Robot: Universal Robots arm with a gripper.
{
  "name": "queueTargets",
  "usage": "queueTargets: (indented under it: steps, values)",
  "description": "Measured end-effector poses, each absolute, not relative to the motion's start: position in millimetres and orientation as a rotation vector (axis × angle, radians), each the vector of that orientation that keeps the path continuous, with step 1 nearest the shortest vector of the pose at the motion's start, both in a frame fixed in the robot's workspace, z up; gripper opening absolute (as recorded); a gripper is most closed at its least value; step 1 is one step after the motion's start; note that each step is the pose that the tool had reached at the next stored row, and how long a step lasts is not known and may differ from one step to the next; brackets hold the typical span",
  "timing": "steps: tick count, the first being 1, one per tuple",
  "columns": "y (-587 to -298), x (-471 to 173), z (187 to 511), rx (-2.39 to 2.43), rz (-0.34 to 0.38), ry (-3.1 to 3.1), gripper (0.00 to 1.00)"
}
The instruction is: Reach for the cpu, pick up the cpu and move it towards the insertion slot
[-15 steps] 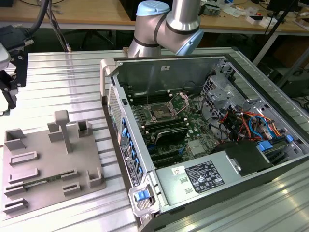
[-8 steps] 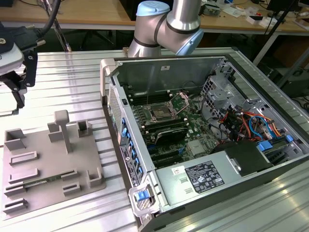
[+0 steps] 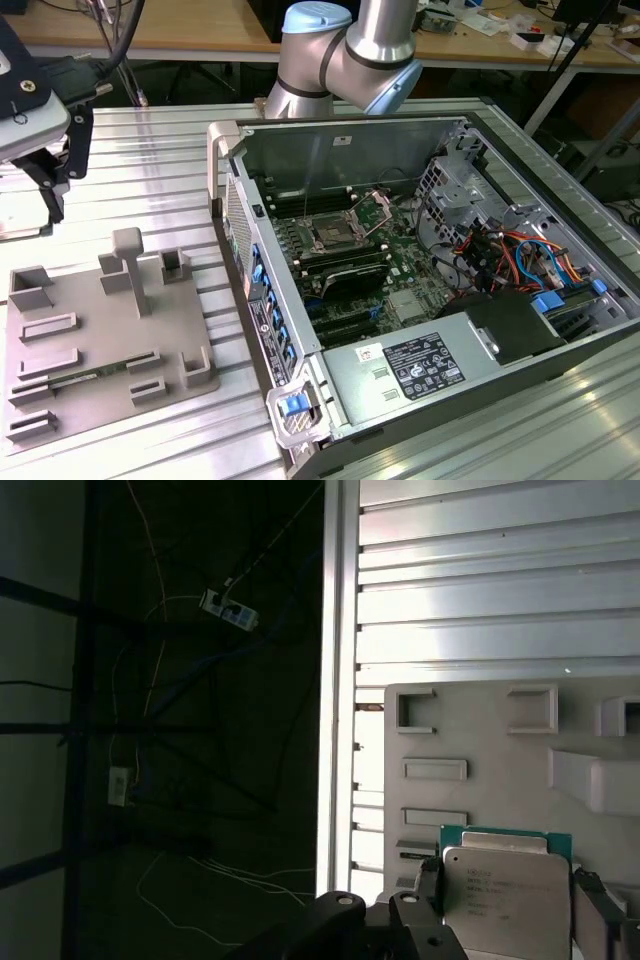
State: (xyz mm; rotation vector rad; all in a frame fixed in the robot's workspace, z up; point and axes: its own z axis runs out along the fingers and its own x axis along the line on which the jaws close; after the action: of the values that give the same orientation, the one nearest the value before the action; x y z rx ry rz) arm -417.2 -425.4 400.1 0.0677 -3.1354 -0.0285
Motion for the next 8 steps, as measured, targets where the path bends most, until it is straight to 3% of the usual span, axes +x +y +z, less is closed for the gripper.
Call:
queueTargets:
  steps: [8]
  values:
    - [-425.4,-414.8,399.9,0.068,-0.029,-3.136,0.55]
